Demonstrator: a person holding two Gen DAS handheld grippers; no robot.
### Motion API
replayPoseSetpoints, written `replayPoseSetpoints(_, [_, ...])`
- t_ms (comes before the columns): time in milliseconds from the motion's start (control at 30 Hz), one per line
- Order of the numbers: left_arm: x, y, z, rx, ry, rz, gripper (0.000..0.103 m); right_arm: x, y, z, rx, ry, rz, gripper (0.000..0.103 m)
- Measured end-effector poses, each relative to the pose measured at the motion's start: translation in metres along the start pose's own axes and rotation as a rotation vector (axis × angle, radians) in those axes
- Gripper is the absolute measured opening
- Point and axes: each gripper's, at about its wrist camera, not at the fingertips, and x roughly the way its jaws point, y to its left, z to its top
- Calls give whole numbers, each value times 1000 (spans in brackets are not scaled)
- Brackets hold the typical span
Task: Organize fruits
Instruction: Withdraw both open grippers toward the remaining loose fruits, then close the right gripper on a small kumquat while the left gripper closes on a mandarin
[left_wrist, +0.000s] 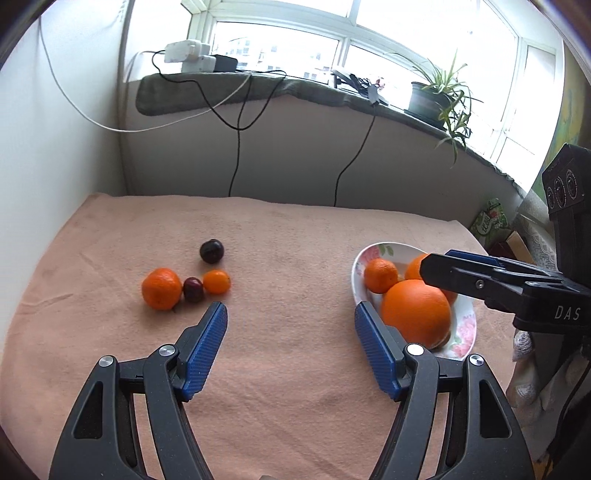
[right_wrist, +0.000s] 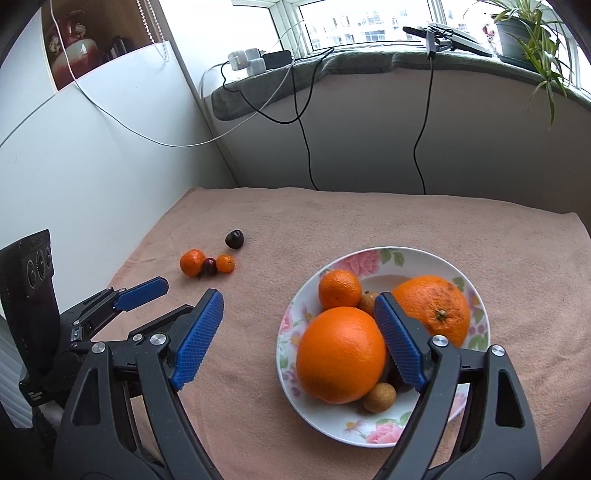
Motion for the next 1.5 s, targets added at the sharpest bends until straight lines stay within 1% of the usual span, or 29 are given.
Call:
replayPoseSetpoints(300, [3,51,-2,-68,11,60,71,35,20,19,48,58,98,86])
replayPoseSetpoints(500, [14,79,-4,-114,39,58,71,60,40,31,44,92,131,86])
replayPoseSetpoints(633, [21,90,-4,-125,51,56,71,81,50,37,63,131,154,86])
replayPoseSetpoints(667, [23,92,-4,-125,53,54,70,86,53,38,65,138,161,85])
replayPoseSetpoints(700, [23,94,-4,-125,57,53,67,91,56,40,65,149,162,80])
replayPoseSetpoints(767, [26,96,-5,-126,66,48,64,102,61,41,65,170,156,76])
replayPoseSetpoints(867, [30,102,-4,-129,76,43,60,119,65,44,92,202,159,74])
replayPoseSetpoints(933, [33,105,-4,-130,84,41,57,131,65,44,124,231,165,69])
replayPoseSetpoints(1000, [35,106,-3,-130,88,38,54,142,65,44,154,259,167,58])
replayPoseSetpoints(1067, [36,107,-3,-122,91,36,51,152,65,43,166,274,150,56])
replayPoseSetpoints(1133, [38,108,-2,-119,93,35,51,160,64,42,178,287,136,53])
replayPoseSetpoints(1200, [41,109,-1,-118,97,34,48,168,61,41,199,299,136,47])
replayPoseSetpoints(1367, [48,110,0,-117,111,29,46,182,54,37,256,328,143,45])
replayPoseSetpoints(1433, [51,110,0,-117,115,29,45,185,53,36,261,329,136,44])
replayPoseSetpoints(1500, [52,109,0,-117,117,28,45,187,51,35,267,332,138,40])
